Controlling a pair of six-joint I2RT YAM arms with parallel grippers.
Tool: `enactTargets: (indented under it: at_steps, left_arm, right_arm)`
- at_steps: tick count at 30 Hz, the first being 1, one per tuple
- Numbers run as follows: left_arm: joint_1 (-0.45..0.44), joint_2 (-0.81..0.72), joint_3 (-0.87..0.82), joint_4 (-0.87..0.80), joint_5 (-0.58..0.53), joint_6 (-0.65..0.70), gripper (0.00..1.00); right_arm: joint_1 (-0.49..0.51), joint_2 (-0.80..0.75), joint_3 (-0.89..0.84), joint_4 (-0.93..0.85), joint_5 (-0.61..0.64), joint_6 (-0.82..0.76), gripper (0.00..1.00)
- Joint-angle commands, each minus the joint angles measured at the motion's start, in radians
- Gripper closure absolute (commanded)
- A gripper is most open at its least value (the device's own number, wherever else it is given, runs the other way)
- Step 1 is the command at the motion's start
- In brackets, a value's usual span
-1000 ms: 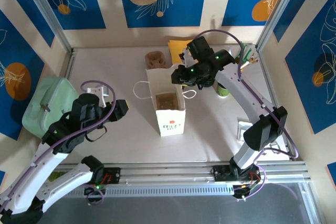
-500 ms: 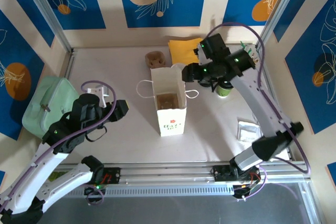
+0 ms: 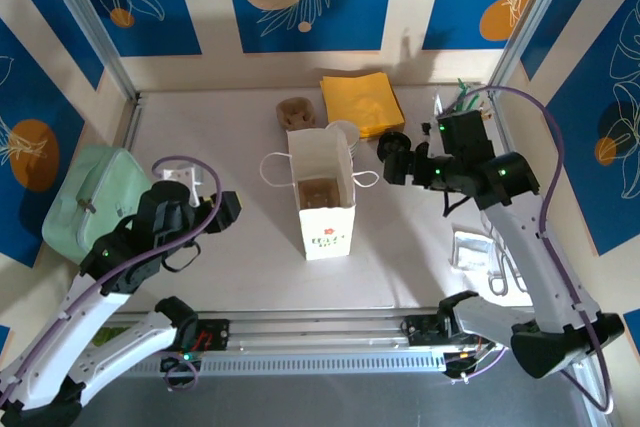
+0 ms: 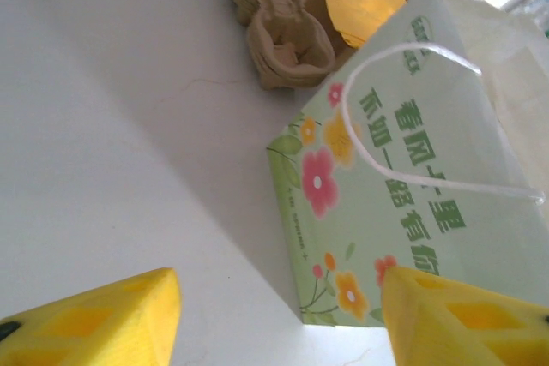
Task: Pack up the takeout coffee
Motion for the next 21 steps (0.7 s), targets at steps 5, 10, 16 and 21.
enactTargets:
  at_steps: [5, 10, 16, 21]
  left_arm:
    - [-0.006, -0.027, -0.013, -0.087, -0.277, 0.041, 0.29]
    - [-0.004, 0.01, -0.024, -0.086, -0.365, 0.111, 0.1]
    - [-0.003, -0.023, -0.097, -0.025, -0.461, 0.202, 0.01]
    - [-0.003, -0.09, -0.18, 0.017, -0.503, 0.258, 0.01]
  right_arm:
    - [-0.249, -0.048, -0.126, 0.066, -0.118, 0.051, 0.01]
    - [-0.293, -0.078, -0.19, 0.121, -0.119, 0.111, 0.01]
    - [-0.341, -0.097, -0.279, 0.272, -0.161, 0.057, 0.01]
    - [-0.401, -0.04, -0.288, 0.29, -0.257, 0.056, 0.01]
